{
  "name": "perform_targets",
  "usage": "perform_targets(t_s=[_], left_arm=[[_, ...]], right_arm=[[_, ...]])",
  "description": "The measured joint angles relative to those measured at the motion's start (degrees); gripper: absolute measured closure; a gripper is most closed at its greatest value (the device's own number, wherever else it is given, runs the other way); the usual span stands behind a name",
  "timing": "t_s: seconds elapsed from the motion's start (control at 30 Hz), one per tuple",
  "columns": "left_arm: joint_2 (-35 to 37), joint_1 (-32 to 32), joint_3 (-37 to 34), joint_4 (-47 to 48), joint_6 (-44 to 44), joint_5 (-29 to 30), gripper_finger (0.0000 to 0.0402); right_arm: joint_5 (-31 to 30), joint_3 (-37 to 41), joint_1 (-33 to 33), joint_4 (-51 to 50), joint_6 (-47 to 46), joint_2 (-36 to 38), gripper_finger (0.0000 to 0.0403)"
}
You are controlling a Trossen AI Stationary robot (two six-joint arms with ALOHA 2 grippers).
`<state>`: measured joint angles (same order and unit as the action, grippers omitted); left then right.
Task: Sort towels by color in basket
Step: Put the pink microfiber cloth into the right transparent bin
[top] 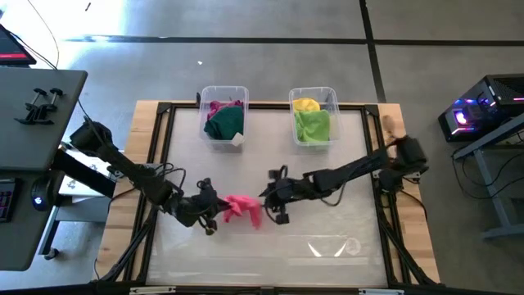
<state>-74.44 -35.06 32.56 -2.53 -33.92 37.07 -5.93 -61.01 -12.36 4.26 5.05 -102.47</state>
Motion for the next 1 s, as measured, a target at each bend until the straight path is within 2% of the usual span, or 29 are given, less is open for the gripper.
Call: perform_targets(t_s=[0.17, 0.27, 0.47, 0.57, 0.67, 0.77, 0.9, 1.0], left_arm=[[-5.34, 1.58, 0.00, -1.85, 0.70, 0.96, 0.0400], [-8.90, 2.74, 0.00, -2.27, 0.06, 1.13, 0.0400], [-15.43, 4.88, 0.00, -7.48, 0.14, 1.08, 0.0399], [-16.97, 5.51, 0.34, -9.33, 0.84, 0.21, 0.0377], [-16.21, 5.52, 0.42, -9.30, 1.64, -1.35, 0.0336], [-13.25, 5.34, 0.48, -7.02, 1.23, -4.07, 0.0293], [-7.29, 4.98, 0.52, -2.03, -1.52, -6.57, 0.0257], [-3.10, 4.73, 0.57, 4.73, -8.00, -3.98, 0.0251]], right_arm=[[-2.08, 0.00, 0.27, 17.73, 5.68, -9.41, 0.0182], [-2.19, -1.25, 1.00, 25.57, 5.94, -14.11, 0.0159], [-1.86, -8.21, 2.43, 22.74, 5.03, -21.91, 0.0157], [-2.32, -11.73, 2.95, 18.50, 4.52, -24.99, 0.0163], [-2.15, -14.84, 3.39, 14.93, 2.39, -27.02, 0.0177], [-1.13, -15.77, 3.74, 14.36, 0.10, -28.34, 0.0209], [-0.53, -15.05, 3.63, 13.77, 0.04, -28.31, 0.0287], [-1.54, -13.83, 3.63, 12.46, -0.50, -27.42, 0.0351]])
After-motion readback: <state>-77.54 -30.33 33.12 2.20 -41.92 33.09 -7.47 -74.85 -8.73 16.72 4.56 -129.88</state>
